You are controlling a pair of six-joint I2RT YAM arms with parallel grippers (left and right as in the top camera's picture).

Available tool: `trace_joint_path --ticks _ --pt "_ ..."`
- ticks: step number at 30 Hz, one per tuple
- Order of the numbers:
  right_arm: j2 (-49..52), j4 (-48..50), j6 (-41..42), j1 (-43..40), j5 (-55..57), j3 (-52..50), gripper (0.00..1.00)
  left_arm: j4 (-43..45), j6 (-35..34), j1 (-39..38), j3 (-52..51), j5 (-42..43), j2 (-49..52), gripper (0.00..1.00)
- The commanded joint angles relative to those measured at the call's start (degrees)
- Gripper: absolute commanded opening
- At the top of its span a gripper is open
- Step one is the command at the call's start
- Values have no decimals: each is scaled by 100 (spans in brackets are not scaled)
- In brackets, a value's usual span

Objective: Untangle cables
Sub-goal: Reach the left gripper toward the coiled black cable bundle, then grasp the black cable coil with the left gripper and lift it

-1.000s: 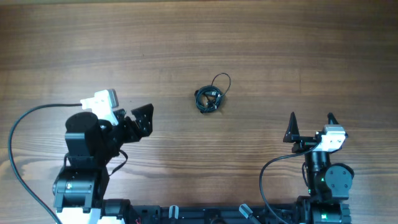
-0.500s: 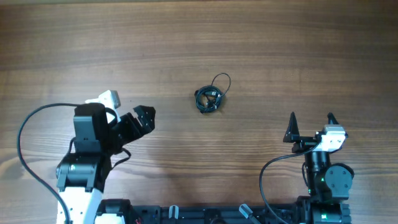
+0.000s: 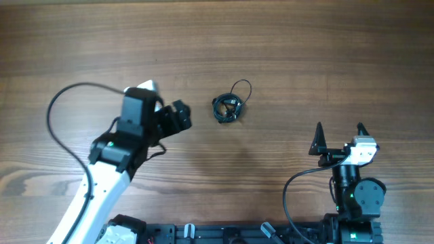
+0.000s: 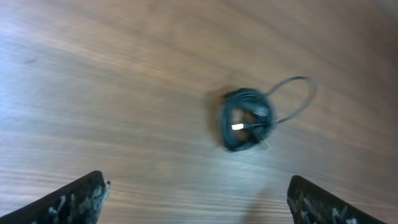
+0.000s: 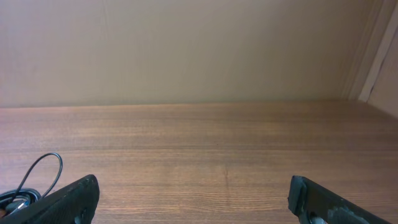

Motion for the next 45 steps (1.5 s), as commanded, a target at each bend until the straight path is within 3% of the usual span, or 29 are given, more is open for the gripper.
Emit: trace_joint_path --ticks 1,7,15,17,20,24,26,30,34,36,41,43,45 --pt "11 15 79 -24 116 -7 100 608 -81 -570 125 -308 629 86" --pt "11 15 79 -24 116 -7 100 2184 -81 -957 125 -407 1899 75" --pt "11 15 76 -24 116 -7 100 3154 -31 -999 122 -664 3174 67" --pt "11 15 76 -24 116 -7 100 3357 160 -1008 122 -662 3394 60" --pt "11 15 76 -24 116 -7 100 3526 415 -1113 122 -658 3657 61" --pt "11 15 79 -24 116 -7 100 3624 1281 -1340 122 -776 3993 60" --pt "11 15 79 -24 116 -7 100 3615 1322 -1353 122 -1147 4109 47" --pt "11 15 76 -24 116 -7 100 3598 1322 -1338 122 -1351 4203 4" --pt "11 15 76 -24 116 -7 100 3571 1349 -1338 125 -1351 4000 4" --pt "11 15 76 -24 116 -7 100 3475 1856 -1338 136 -1349 3705 4" --pt "11 15 79 -24 116 -7 100 2804 4293 -1386 136 -1338 2640 4" --pt "11 15 79 -24 114 -7 100 2347 4970 -1475 136 -1298 2345 4" --pt "11 15 76 -24 116 -7 100 1716 5077 -1615 136 -1285 2186 4"
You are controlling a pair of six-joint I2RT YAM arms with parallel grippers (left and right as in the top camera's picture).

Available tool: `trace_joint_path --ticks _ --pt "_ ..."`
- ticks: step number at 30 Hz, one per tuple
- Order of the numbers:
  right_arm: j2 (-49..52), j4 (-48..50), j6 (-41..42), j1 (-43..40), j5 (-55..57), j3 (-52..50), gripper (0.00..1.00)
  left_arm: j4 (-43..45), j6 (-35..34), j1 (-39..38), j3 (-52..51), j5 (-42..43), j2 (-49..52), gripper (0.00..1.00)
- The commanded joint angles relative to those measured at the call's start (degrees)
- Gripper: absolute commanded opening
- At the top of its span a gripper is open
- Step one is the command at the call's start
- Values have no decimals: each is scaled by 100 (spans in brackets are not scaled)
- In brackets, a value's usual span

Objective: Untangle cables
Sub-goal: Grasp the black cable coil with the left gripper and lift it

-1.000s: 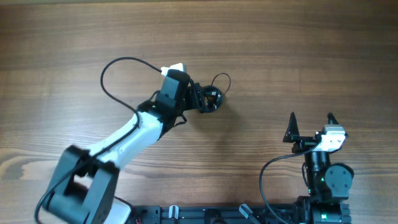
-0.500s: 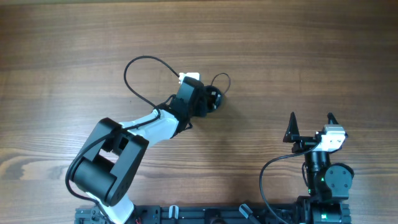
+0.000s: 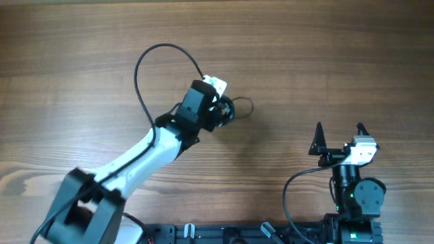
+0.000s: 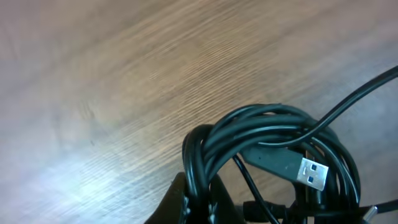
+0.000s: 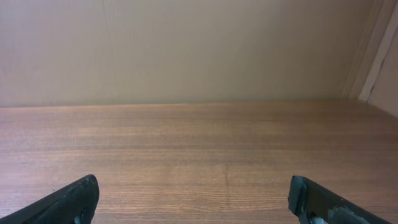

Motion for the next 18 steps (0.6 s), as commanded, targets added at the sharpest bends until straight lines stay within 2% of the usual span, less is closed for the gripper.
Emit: trace_joint_path --ticks 1,3,4,5,6,9,12,14,15,17,18 --pt "0 20 79 -24 116 -7 100 -761 942 -212 24 74 -208 4" --pt "0 20 76 -24 116 -7 100 -1165 940 -291 22 584 -177 5" --pt "0 20 76 -24 116 -7 100 -1300 909 -337 22 833 -175 33" --pt "0 20 76 -24 116 -7 100 -1283 737 -389 22 868 -177 91" --pt "0 20 76 -24 114 -7 100 -1231 603 -402 24 868 -177 100" --pt "0 20 79 -24 116 -7 100 -1034 -361 -409 24 828 -210 100" --pt "0 20 79 -24 116 -7 100 -1038 -1558 -409 26 50 -411 100" --pt "0 20 79 -24 116 -7 100 -1128 -2855 -407 26 -868 -595 100" --pt "0 20 76 -24 116 -7 100 -1311 -3720 -385 26 -1266 -704 100" --pt "0 20 76 -24 116 -7 100 -1812 -5047 -308 24 -1226 -896 100" --pt "0 20 76 -24 116 -7 100 -1945 -5136 -306 24 -1071 -916 100"
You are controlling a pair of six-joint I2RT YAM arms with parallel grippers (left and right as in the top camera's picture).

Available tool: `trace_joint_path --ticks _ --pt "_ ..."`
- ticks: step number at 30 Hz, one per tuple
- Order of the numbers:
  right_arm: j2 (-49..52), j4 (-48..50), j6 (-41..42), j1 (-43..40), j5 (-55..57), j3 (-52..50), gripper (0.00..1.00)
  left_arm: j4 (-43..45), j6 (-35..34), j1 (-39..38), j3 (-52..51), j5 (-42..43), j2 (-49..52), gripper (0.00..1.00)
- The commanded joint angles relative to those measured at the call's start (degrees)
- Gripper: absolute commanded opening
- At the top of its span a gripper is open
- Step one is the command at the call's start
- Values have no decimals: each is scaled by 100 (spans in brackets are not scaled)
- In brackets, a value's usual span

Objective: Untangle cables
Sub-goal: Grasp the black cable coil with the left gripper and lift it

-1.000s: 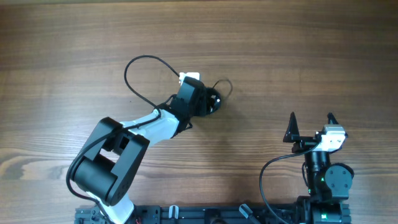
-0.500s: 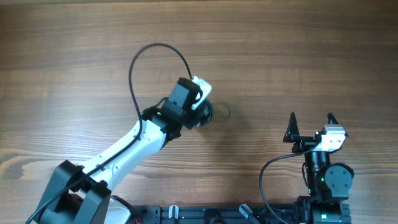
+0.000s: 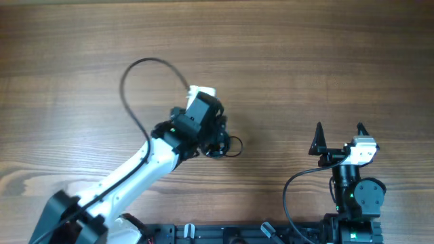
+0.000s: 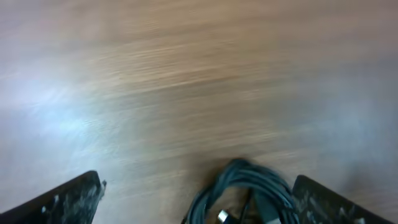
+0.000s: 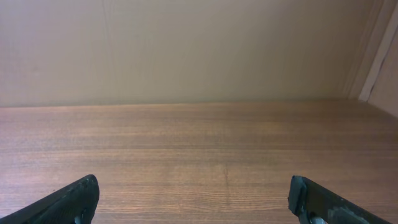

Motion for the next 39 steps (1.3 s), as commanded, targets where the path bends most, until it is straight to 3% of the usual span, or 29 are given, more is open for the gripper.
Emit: trace_joint_path --ticks 1,4,7,9,10,14,16,18,20,26,28,30,34,39 --pt "0 15 79 -24 114 -7 100 -494 -2299 81 7 -291 -291 100" --pt "0 15 76 -24 114 -7 100 -796 -2258 79 -17 -70 -216 100" --pt "0 15 79 -24 114 -7 100 -802 -2896 157 -188 -50 -87 77" --pt "0 15 76 -24 111 -7 100 -767 -3132 232 -262 -50 109 71" --pt "0 15 76 -24 114 -7 100 -695 -2835 236 -262 -59 201 69" --pt "0 15 79 -24 114 -7 100 -35 122 232 -262 249 507 71" --pt "0 15 79 -24 114 -7 100 -4 481 234 -262 249 570 71" --pt "0 15 76 -24 114 -7 100 7 494 236 -262 424 649 65" --pt "0 15 76 -24 114 -7 100 7 492 236 -262 693 752 53" --pt "0 15 79 -24 114 -7 100 4 540 234 -264 1276 1331 52" --pt "0 15 76 -24 114 -7 100 2 605 234 -262 1298 1526 46" --pt "0 15 79 -24 111 -7 100 -15 623 238 -262 1281 1587 4" --pt "0 15 76 -24 111 -7 100 -243 623 238 -177 850 1235 4" --pt "0 17 81 -24 111 -7 100 -824 623 236 98 820 -17 4"
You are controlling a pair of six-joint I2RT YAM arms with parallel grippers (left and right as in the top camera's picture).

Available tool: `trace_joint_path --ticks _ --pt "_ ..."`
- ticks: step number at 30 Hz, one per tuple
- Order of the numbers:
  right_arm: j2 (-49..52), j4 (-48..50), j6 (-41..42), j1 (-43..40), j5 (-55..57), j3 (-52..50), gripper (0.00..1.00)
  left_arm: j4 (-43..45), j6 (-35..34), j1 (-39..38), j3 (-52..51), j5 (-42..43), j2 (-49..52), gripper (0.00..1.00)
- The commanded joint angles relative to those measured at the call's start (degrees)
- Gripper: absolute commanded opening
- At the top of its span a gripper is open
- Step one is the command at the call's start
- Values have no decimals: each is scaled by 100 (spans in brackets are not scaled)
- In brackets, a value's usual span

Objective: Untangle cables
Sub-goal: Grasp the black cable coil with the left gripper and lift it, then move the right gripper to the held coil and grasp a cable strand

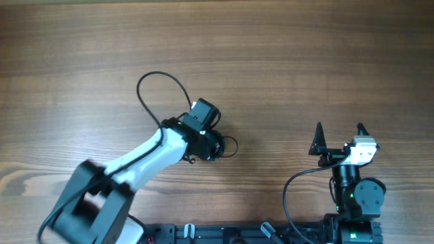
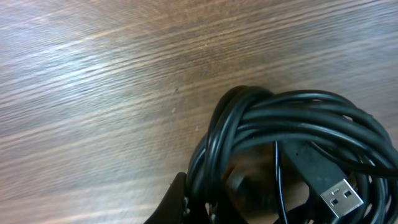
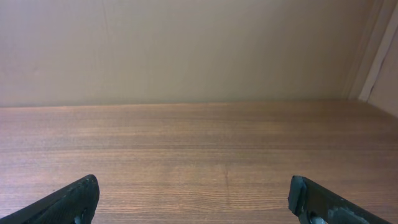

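Observation:
A black cable bundle (image 2: 292, 143), coiled tight with a silver USB plug (image 2: 334, 194) lying in it, fills the left wrist view. My left gripper (image 2: 205, 208) is shut on the coil's left strands; one dark finger (image 2: 177, 202) shows beside them. Overhead, the left gripper (image 1: 209, 146) sits over the bundle, and only a small loop of the cable bundle (image 1: 229, 144) sticks out to its right. My right gripper (image 1: 338, 132) stands open near the front right, far from the cable. In its own view the right gripper (image 3: 193, 190) has only bare wood between its fingers.
The wooden table (image 1: 305, 54) spreads around the bundle. The left arm's own black lead (image 1: 157, 85) arcs up behind its wrist. A beige wall (image 3: 186, 50) closes off the far side in the right wrist view.
My left gripper was open with the bundle between its fingers; now it is shut on the coil's strands, lower and closer to it. The bundle lies in about the same place. The right arm is unmoved.
First my left gripper was open, left of the bundle lying mid-table. Then it was shut on the bundle there. Then the bundle lay nearer the front edge with the gripper open over it. Now the gripper is shut on it again. The right gripper stayed open throughout.

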Motion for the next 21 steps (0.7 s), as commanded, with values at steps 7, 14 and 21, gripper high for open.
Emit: trace_joint_path --ticks 7,14,21 --pt "2 142 4492 -24 -2247 -7 100 101 55 0 243 -157 -2457 4" --pt "0 555 7318 -24 -4881 -4 100 487 -1346 0 243 -507 -2505 4" --pt "435 345 5873 -24 -5335 450 99 358 -2702 0 243 -501 -2505 4"
